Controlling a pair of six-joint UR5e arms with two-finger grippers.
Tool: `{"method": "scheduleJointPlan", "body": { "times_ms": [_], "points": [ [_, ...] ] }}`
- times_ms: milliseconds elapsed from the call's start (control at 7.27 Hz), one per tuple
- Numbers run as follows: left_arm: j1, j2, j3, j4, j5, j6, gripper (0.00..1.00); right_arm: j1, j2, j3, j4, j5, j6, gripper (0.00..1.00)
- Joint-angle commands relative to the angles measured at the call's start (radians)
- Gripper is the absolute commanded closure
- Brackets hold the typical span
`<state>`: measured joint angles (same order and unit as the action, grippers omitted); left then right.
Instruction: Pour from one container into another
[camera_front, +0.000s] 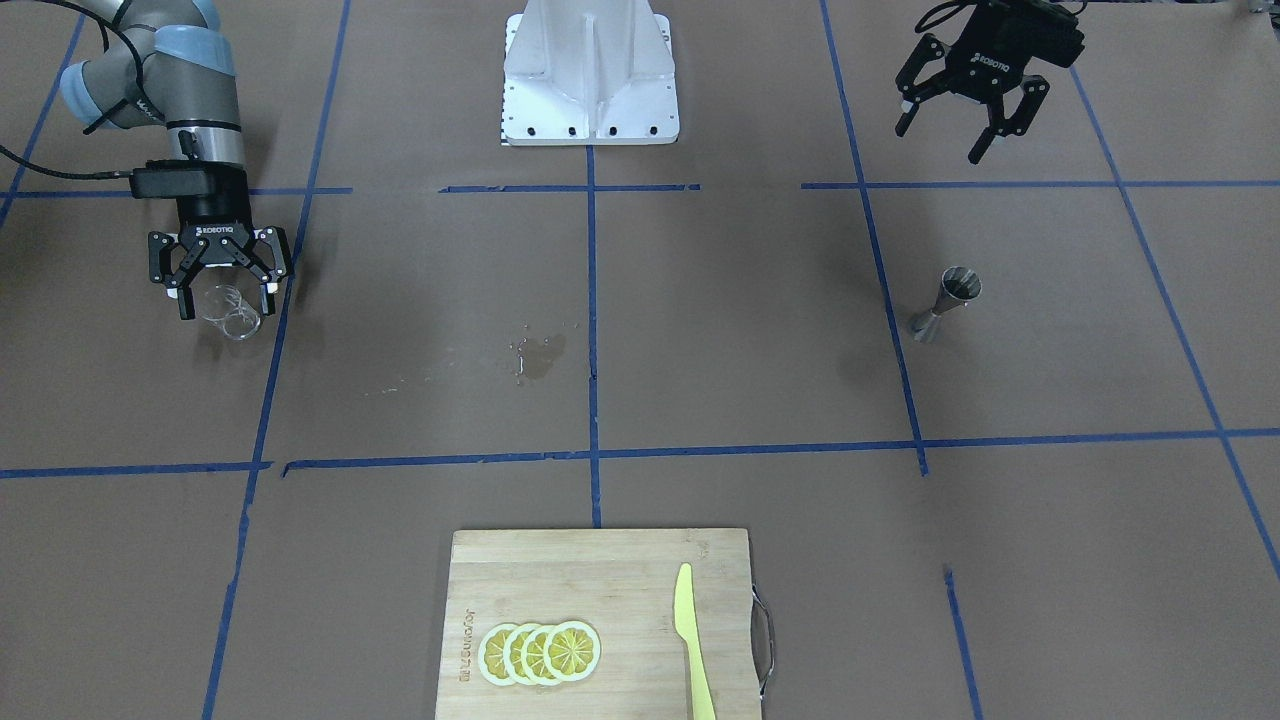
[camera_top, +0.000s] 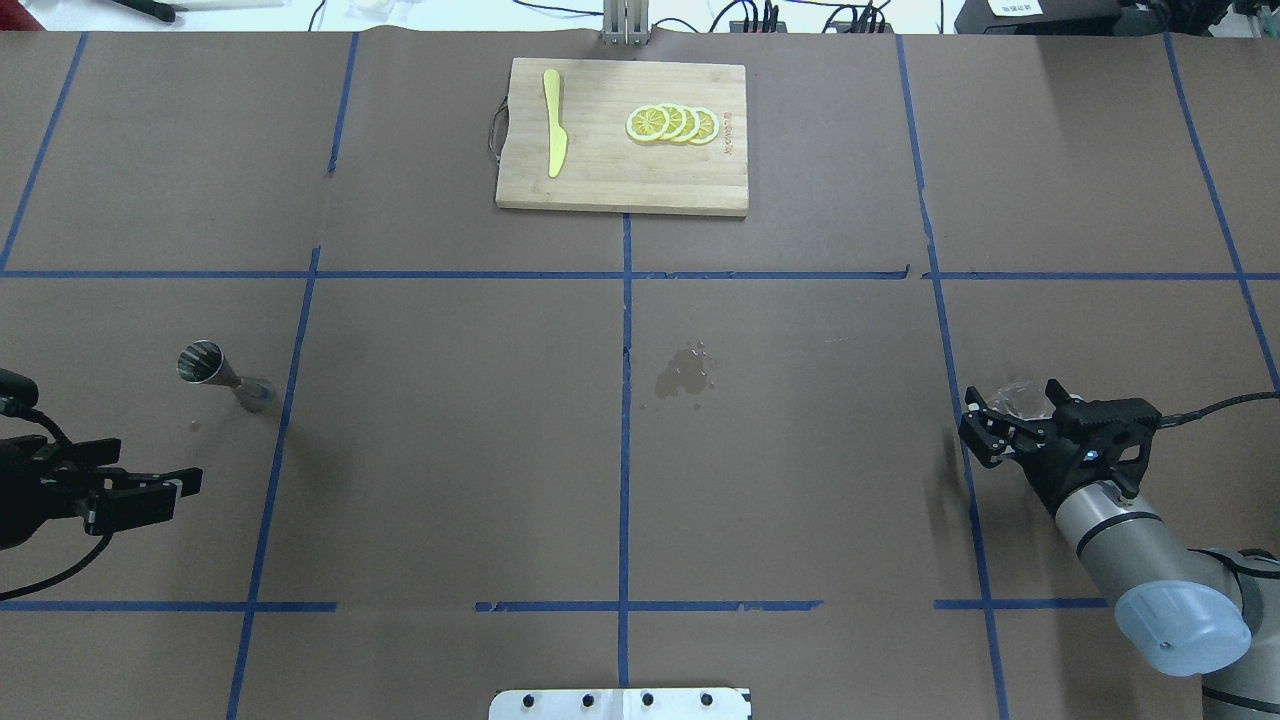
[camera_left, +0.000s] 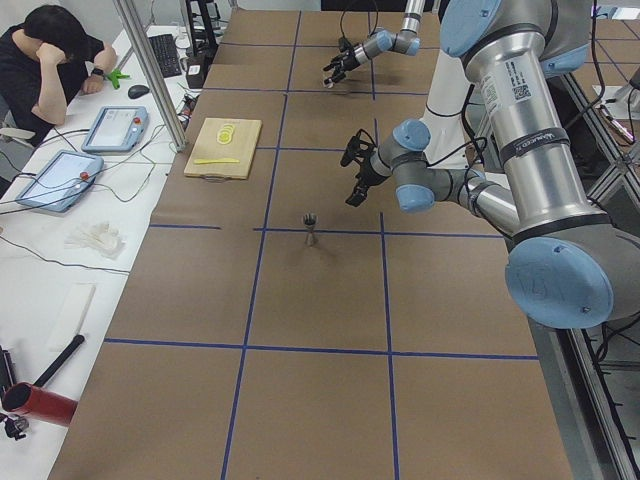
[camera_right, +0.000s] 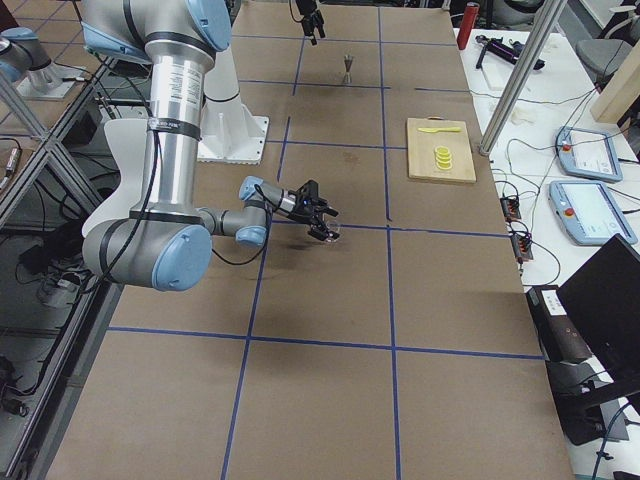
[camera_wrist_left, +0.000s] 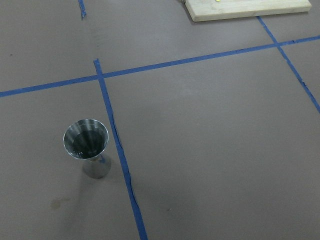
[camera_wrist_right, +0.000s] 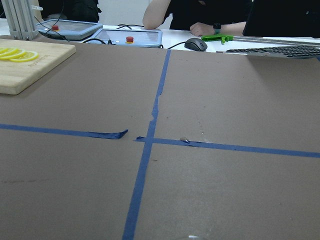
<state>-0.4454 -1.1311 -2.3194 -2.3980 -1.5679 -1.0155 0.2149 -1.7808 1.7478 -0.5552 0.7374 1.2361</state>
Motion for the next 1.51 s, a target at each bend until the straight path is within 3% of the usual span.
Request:
{"method": "scheduleJointPlan", "body": {
  "times_ms": [0,275,688,963,1238,1376],
  "points": [
    [-0.003,-0.001,-0.005,0.000,-0.004,0.000,0.00,-0.012,-0.046,0.033,0.062,0.035,-0.003,0.00],
    [-0.121,-0.039,-0.034,0.099,-0.195,0.075,0.00,-0.037,-0.071,0.055,0.064,0.049,0.003,0.00],
    [-0.358,-0.178,-0.064,0.430,-0.432,0.364,0.00,-0.078,-0.104,0.091,0.066,0.049,0.005,0.00],
    [-0.519,-0.343,-0.055,0.700,-0.435,0.573,0.00,-0.081,-0.224,0.211,0.063,0.124,0.003,0.00],
    [-0.575,-0.615,-0.040,1.080,-0.432,0.717,0.00,-0.088,-0.236,0.223,0.060,0.215,0.003,0.00],
    [-0.610,-0.631,-0.028,1.100,-0.432,0.747,0.00,-0.086,-0.274,0.267,0.049,0.300,0.005,0.00]
  ]
}}
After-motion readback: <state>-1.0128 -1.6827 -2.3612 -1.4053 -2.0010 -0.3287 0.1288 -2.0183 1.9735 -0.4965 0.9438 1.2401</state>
